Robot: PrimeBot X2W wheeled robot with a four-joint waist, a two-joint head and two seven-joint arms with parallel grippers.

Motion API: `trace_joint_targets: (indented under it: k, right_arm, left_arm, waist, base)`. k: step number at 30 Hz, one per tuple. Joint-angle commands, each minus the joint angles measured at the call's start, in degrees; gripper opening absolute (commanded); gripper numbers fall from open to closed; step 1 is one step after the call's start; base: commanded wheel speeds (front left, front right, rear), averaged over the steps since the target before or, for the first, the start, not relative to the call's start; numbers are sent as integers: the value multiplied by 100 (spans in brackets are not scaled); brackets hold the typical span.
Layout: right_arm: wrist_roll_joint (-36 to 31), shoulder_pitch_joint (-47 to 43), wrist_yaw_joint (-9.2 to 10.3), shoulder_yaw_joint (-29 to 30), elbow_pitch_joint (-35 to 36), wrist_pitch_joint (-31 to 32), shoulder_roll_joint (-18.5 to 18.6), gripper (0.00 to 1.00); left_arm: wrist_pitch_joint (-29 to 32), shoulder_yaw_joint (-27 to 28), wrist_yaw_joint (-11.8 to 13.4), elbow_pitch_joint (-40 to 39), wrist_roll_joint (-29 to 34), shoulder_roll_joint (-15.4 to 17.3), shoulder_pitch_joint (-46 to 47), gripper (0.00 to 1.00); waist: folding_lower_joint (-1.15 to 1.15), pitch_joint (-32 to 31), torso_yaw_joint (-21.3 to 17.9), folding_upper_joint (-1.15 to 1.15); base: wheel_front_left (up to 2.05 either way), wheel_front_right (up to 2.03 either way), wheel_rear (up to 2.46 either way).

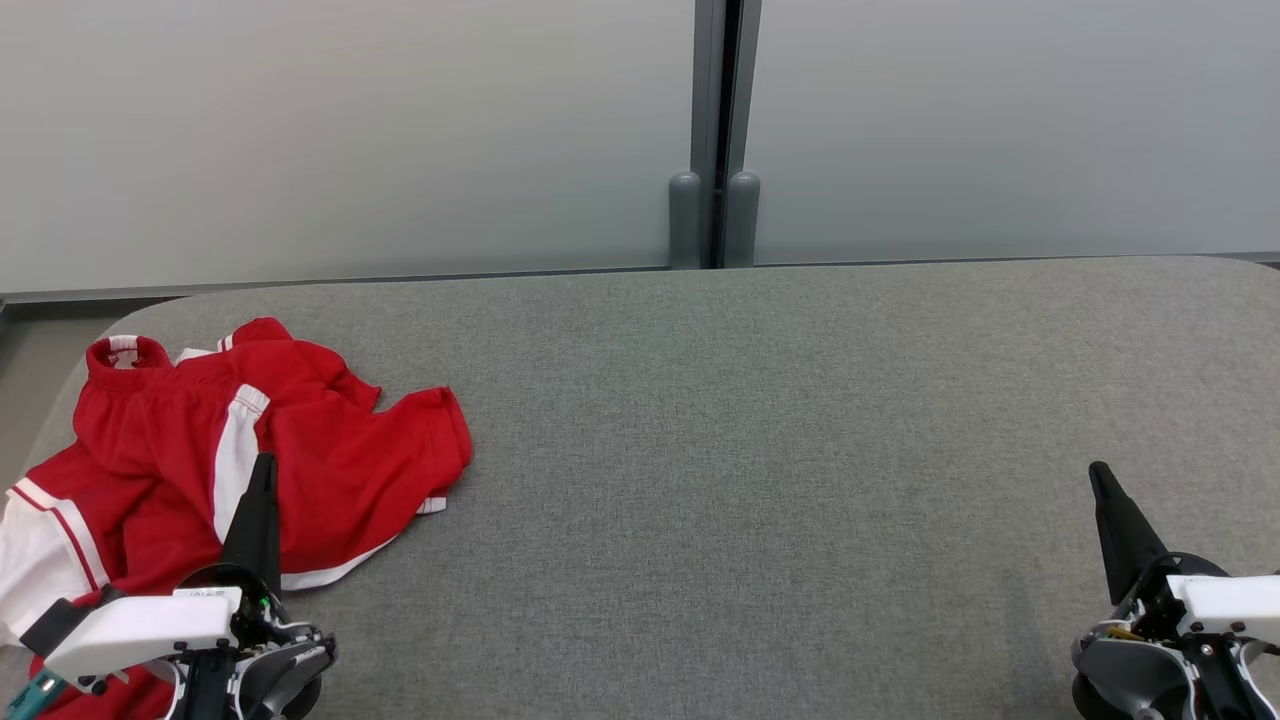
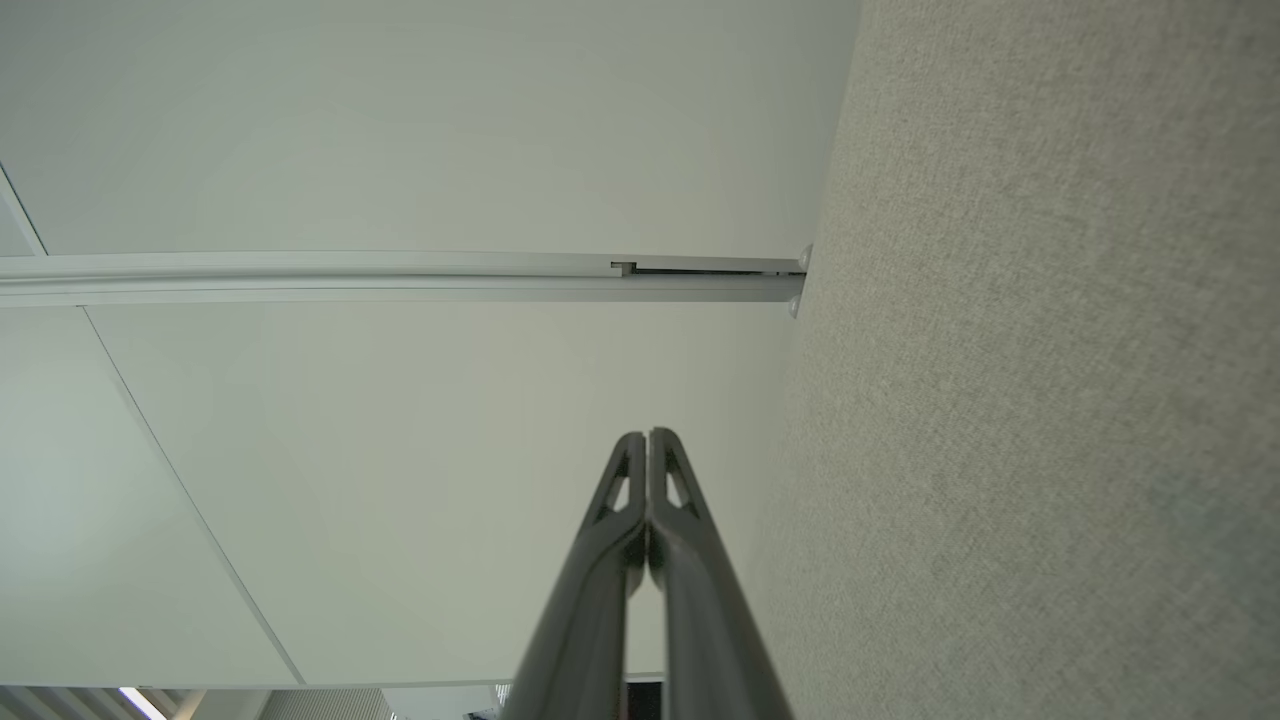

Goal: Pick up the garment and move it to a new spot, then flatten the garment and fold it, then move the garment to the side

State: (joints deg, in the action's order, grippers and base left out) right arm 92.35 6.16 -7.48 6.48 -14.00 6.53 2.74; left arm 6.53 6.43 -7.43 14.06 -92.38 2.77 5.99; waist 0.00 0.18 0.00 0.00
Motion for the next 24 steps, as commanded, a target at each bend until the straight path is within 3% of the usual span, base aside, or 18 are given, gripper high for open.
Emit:
trace_joint_targets:
  k: [1, 24]
  right_arm:
    - [2, 28, -3, 8, -11, 10, 47, 0]
    - [2, 28, -2, 8, -11, 10, 47, 0]
  left_arm:
    - [10, 23, -21, -3, 7, 34, 80, 0]
    - [10, 23, -21, -3, 8, 34, 80, 0]
  waist:
    - [0, 0, 0, 0]
    - [0, 0, 0, 0]
  base:
    - [0, 0, 0]
    - [0, 0, 0]
